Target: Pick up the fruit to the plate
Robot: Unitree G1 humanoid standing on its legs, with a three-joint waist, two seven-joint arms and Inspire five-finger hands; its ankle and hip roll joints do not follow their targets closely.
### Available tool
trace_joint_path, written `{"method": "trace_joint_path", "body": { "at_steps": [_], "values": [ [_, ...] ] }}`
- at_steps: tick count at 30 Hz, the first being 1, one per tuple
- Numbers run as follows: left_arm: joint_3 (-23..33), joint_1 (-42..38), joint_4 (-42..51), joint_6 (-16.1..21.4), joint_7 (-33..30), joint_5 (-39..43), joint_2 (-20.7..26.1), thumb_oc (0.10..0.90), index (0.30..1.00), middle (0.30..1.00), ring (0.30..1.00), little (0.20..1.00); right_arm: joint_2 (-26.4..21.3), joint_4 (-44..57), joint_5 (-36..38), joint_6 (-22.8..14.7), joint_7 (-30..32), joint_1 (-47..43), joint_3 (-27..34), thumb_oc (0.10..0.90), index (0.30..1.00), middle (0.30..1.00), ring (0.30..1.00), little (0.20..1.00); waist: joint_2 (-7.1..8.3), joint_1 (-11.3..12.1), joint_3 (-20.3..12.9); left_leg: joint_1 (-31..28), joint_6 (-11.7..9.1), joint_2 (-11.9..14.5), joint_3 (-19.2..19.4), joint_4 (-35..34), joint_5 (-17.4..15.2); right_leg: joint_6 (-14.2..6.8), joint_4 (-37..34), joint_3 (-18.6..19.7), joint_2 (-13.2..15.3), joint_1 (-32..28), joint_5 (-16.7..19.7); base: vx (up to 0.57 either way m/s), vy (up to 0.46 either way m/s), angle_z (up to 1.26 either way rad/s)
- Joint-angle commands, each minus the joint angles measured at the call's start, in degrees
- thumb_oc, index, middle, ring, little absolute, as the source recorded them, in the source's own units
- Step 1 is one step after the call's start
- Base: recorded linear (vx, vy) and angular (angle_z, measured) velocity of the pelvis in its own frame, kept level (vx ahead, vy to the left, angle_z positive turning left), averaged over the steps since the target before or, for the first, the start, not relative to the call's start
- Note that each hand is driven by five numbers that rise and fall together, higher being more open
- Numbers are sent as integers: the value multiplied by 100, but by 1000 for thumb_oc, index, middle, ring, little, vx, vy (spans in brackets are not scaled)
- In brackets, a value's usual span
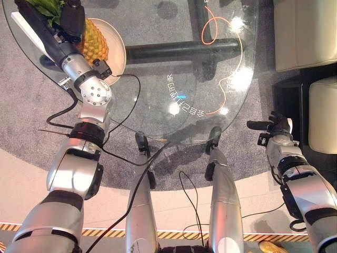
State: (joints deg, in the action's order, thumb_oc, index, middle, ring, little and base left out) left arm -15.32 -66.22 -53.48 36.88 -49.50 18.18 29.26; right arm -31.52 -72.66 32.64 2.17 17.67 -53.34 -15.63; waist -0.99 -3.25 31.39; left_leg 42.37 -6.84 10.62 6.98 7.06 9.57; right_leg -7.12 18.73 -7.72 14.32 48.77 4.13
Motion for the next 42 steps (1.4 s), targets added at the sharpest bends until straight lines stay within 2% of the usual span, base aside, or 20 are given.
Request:
{"method": "trace_joint_path", "body": {
  "at_steps": [1, 9, 36, 39, 40, 42],
  "values": [
    [61, -788, 90, 553, -151, -248, 639, 303, 474, 474, 474, 403, -331, -157, -25, -126, 219, -4, -137, 800, 900, 900, 900, 900, 184, 110, -159, 366, -264, -20, -417, 768, -566, -193, -129, -85, -75, -201, -168, 0, 0, 0],
    [70, -700, 74, 577, -78, -235, 615, 377, 538, 538, 538, 477, -321, -151, -64, -150, 242, -6, -119, 800, 900, 900, 900, 900, 174, 123, -159, 374, -261, -28, -427, 762, -557, -197, -120, -96, -67, -194, -163, 0, 0, 0],
    [13, -535, 140, 576, -48, -499, 666, 451, 601, 601, 601, 551, -376, -142, -40, -257, 304, -37, -117, 800, 900, 900, 900, 900, 134, 178, -159, 377, -258, -50, -428, 669, -520, -228, -192, -132, -32, -180, -111, 0, 0, 0],
    [-22, -515, 173, 571, -60, -605, 664, 512, 653, 653, 653, 612, -370, -117, -36, -262, 330, -33, -121, 800, 900, 900, 900, 900, 128, 185, -159, 374, -257, -52, -426, 654, -511, -232, -200, -140, -24, -181, -103, 0, 0, 0],
    [-31, -510, 196, 554, -58, -649, 661, 583, 714, 714, 714, 683, -376, -111, -43, -246, 334, -42, -109, 800, 900, 900, 900, 900, 126, 186, -159, 366, -258, -48, -415, 652, -512, -235, -204, -146, -19, -189, -103, 0, 0, 0],
    [-47, -497, 256, 526, -66, -719, 645, 676, 794, 794, 794, 776, -366, -90, -33, -240, 361, -34, -100, 800, 900, 900, 900, 900, 121, 188, -159, 370, -254, -50, -406, 660, -517, -241, -198, -150, -15, -178, -94, 0, 0, 0]
  ]
}}
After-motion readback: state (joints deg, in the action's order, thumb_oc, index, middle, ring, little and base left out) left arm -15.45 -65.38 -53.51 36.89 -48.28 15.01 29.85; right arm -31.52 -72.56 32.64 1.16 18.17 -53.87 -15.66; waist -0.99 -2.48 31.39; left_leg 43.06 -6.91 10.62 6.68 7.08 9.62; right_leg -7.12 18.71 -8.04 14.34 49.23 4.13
